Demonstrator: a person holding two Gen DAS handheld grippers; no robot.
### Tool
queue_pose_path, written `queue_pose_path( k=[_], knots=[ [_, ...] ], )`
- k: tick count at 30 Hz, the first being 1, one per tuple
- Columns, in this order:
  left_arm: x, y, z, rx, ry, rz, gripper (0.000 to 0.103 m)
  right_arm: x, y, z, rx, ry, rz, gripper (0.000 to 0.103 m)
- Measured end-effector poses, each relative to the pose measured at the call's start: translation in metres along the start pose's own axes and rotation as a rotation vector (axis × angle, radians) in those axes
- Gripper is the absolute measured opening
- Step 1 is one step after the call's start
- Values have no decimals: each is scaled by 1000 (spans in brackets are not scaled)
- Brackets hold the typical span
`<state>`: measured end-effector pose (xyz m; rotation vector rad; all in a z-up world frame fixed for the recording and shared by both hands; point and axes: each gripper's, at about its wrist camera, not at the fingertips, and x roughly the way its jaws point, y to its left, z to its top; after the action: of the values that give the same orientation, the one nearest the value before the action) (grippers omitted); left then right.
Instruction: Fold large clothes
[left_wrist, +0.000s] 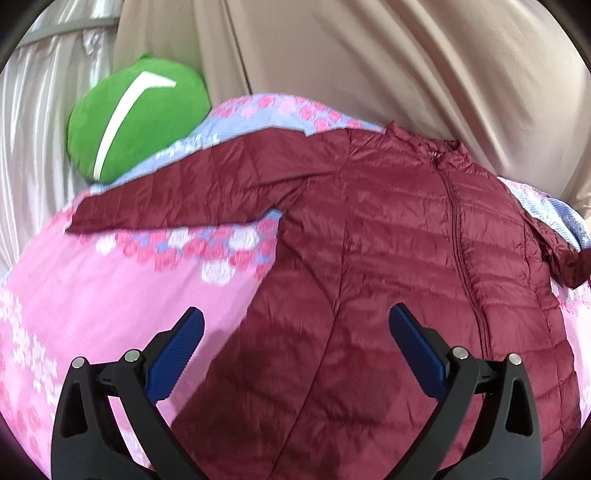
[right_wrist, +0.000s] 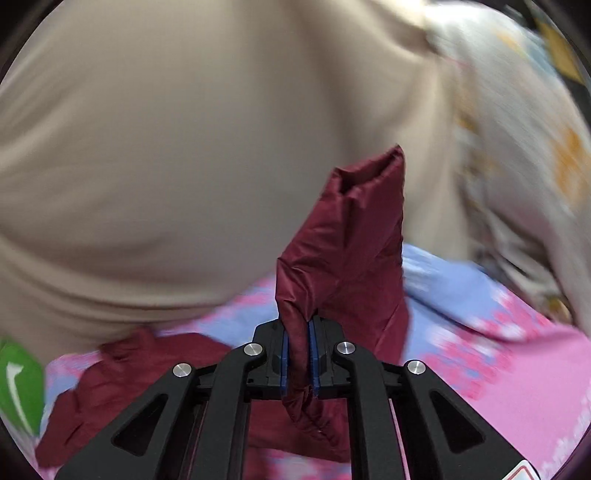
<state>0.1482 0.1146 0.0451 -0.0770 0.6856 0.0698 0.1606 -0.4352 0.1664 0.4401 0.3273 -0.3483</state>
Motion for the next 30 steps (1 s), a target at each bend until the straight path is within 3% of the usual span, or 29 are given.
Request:
queue_pose_path(
  k=[3, 7, 12, 15, 16, 19, 23, 26, 30],
  knots=[
    [2, -3, 15, 7, -27, -12, 98, 2, 108, -1, -140, 5, 179, 9],
    [6, -2, 30, 4, -38, -38, 98, 14, 250, -48, -354, 49, 368, 9],
    [19, 3, 43, 14, -38, -53, 98, 50, 366, -142, -529, 209, 498, 11],
    [34, 9, 49, 8, -20, -75, 98, 80, 407, -217, -621, 350, 519, 24],
    [41, 10, 50, 5, -10, -83, 98, 88, 412, -232, -641, 380, 527, 30],
    [65, 16, 55, -13, 40, -140, 98, 79, 403, -259, -652, 426, 582, 31],
    [88, 19, 62, -43, 72, -187, 98, 48, 354, -221, -573, 331, 629, 54],
    [108, 12, 72, -58, 99, -231, 98, 39, 286, -177, -452, 278, 568, 56],
    [139, -4, 86, -84, 170, -324, 98, 44, 163, -148, -267, 312, 373, 58]
  ],
)
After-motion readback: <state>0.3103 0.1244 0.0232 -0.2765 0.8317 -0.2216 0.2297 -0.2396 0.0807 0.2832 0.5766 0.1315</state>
